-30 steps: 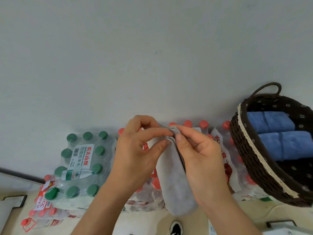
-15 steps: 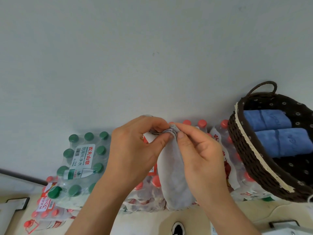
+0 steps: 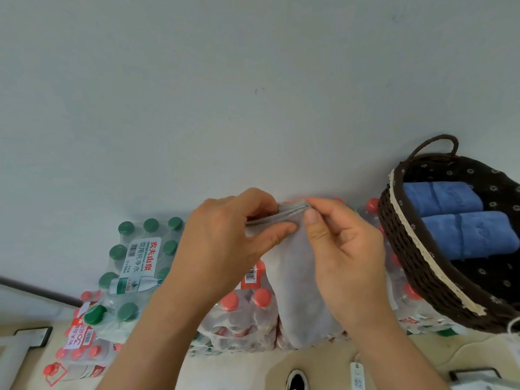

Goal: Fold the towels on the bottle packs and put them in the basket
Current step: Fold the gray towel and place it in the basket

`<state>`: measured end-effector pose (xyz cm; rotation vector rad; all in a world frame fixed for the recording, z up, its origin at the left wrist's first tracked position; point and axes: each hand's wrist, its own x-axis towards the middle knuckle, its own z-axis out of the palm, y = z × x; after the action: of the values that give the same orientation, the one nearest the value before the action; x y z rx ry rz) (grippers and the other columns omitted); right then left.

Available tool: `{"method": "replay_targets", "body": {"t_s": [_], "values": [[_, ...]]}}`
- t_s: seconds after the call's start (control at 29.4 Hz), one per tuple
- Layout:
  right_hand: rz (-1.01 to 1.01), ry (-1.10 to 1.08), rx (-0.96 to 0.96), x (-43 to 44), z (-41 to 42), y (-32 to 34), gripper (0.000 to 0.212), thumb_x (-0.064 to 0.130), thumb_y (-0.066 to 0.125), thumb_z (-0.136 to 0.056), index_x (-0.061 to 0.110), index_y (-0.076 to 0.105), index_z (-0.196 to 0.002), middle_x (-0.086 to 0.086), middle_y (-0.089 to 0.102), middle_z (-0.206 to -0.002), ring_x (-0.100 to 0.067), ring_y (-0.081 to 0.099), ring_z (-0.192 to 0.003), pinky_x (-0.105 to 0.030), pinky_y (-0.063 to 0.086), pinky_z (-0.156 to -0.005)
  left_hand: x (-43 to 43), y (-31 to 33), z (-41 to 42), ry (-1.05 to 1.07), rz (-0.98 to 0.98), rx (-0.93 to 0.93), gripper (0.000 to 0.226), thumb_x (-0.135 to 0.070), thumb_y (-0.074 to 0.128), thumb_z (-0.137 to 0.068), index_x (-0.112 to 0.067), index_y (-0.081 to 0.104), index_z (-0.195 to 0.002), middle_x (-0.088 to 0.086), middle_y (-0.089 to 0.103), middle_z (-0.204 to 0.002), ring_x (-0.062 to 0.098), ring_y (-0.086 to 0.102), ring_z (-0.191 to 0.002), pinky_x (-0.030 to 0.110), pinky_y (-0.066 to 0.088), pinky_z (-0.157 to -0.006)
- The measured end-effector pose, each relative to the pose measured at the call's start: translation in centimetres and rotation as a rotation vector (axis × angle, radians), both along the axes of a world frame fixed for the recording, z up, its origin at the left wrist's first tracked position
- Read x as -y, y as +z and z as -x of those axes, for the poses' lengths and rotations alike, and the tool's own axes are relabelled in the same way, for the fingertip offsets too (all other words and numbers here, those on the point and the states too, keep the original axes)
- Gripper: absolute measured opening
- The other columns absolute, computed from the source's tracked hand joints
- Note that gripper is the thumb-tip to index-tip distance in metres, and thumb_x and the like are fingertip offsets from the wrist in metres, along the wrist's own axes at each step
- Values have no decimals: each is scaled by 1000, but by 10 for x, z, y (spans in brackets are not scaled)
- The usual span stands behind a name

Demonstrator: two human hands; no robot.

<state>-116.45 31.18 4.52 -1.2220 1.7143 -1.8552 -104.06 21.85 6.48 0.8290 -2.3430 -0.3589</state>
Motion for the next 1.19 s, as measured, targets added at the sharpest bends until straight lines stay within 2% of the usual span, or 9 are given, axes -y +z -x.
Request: {"method": "replay_targets", "body": {"t_s": [0.14,0.31,0.54,0.65,0.82,0.92,1.02,1.12,1.19], "values": [[-41,-250,-287,3,21,-11,23,21,47,-97,12,66,-105,21,57,-79,3,54,-68,-10,42,-65,11,-13,-15,-33,106,126,38,-56,53,-85,-22,63,-71,-13,55,-60,8,48,-59,40,40,-71],[-16,-424,-514,9,33,-22,19,10,48,-97,0,63,-102,-3,62,-83,-5,49,-73,-16,42,-65,1,-7,-10,-75,182,91,44,-44,42,-97,-18,54,-63,-10,47,-56,12,46,-57,37,34,-67],[8,-455,-544,8,34,-19,16,8,50,-97,0,63,-99,7,53,-80,1,41,-70,-3,35,-63,-7,-6,-6,-57,306,101,44,-38,32,-101,-18,47,-66,-14,34,-66,14,40,-60,32,28,-65],[33,-402,-514,7,37,-19,18,12,48,-98,1,63,-99,9,52,-79,0,42,-68,-5,36,-61,-5,-10,-9,-93,238,90,46,-40,30,-102,-17,52,-69,-14,37,-61,13,38,-56,31,30,-62],[52,-219,-509,6,42,-15,23,20,45,-97,5,63,-99,25,45,-73,3,43,-58,-10,35,-56,-6,-7,-20,-107,-107,39,21,-43,45,-93,-31,61,-97,-9,66,-70,10,57,-63,31,46,-60],[66,-168,-527,6,42,-9,22,20,46,-97,7,63,-99,29,42,-72,9,43,-58,-9,33,-56,-3,5,-24,-108,-117,-10,16,-40,58,-85,-30,72,-86,-15,66,-94,9,59,-93,27,47,-81],[84,-139,-541,6,40,-3,19,18,47,-97,8,63,-98,28,42,-72,9,43,-58,-8,33,-57,-1,23,-22,-135,-179,-23,31,-44,60,-81,-29,63,-108,-19,56,-123,4,47,-123,16,35,-99],[91,-80,-550,9,38,4,19,19,47,-97,8,62,-98,27,45,-75,9,45,-60,-9,34,-57,-1,36,0,-221,-248,75,53,-61,55,-80,-31,54,-124,-19,59,-119,0,51,-115,18,38,-96],[99,-54,-541,10,40,8,19,20,47,-97,9,62,-99,26,47,-76,7,48,-62,-11,37,-57,1,37,15,-283,-221,112,44,-59,55,-81,-23,62,-107,-10,62,-99,6,56,-95,23,42,-84]]}}
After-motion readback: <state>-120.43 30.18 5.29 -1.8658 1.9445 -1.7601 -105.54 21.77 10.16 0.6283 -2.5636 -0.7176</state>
